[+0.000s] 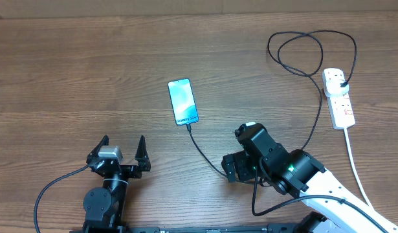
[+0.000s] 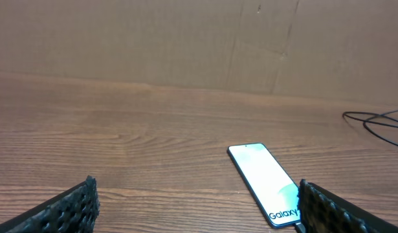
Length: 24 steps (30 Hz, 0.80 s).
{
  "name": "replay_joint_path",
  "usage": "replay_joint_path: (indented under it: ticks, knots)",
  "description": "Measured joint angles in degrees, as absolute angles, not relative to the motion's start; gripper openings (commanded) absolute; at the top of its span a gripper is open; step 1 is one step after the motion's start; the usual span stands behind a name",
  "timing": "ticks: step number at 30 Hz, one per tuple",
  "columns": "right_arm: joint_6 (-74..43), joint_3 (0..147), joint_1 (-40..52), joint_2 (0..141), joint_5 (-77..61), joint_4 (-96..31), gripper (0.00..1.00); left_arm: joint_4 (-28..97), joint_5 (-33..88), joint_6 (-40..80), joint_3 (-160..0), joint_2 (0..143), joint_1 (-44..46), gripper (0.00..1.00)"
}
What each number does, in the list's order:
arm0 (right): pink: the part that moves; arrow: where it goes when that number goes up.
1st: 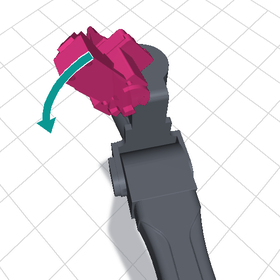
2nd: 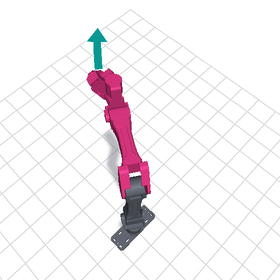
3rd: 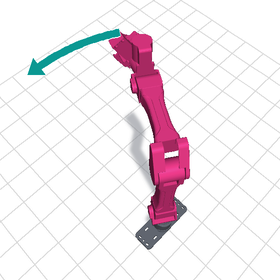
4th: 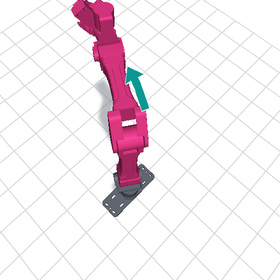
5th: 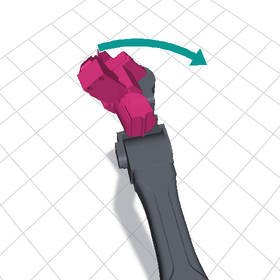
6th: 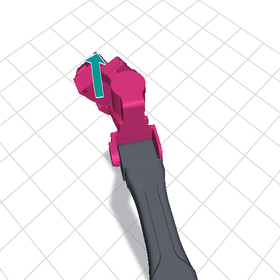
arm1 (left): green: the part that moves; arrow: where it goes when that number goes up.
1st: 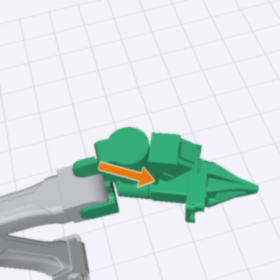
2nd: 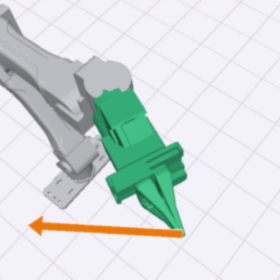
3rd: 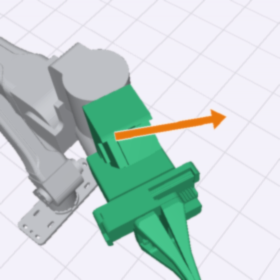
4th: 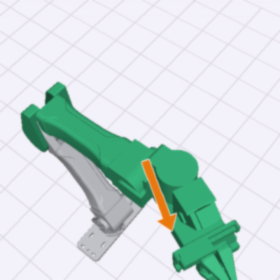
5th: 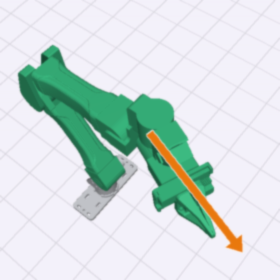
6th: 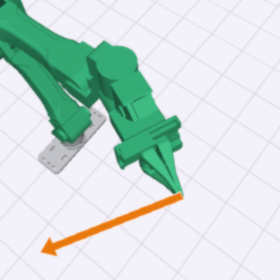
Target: Plug charger to phone and switch on socket
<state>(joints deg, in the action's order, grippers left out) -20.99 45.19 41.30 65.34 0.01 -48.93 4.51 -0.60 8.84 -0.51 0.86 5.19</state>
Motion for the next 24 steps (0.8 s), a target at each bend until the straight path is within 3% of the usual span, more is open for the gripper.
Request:
replay_joint_path:
  ticks: [8, 15, 24]
  knots:
    - [-20.1, 45.1, 41.3, 62.9, 2.5, -50.2, 1.0, 4.5, -0.6, 8.8, -0.5, 0.9, 5.2, 1.0]
    - [-19.2, 38.5, 32.5, 49.3, 10.9, -30.3, 1.0, 4.5, -0.6, 8.8, -0.5, 0.9, 5.2, 1.0]
    - [-19.3, 20.8, 15.6, 26.9, 7.5, -9.0, 1.0, 4.5, -0.6, 8.8, -0.5, 0.9, 5.2, 0.99]
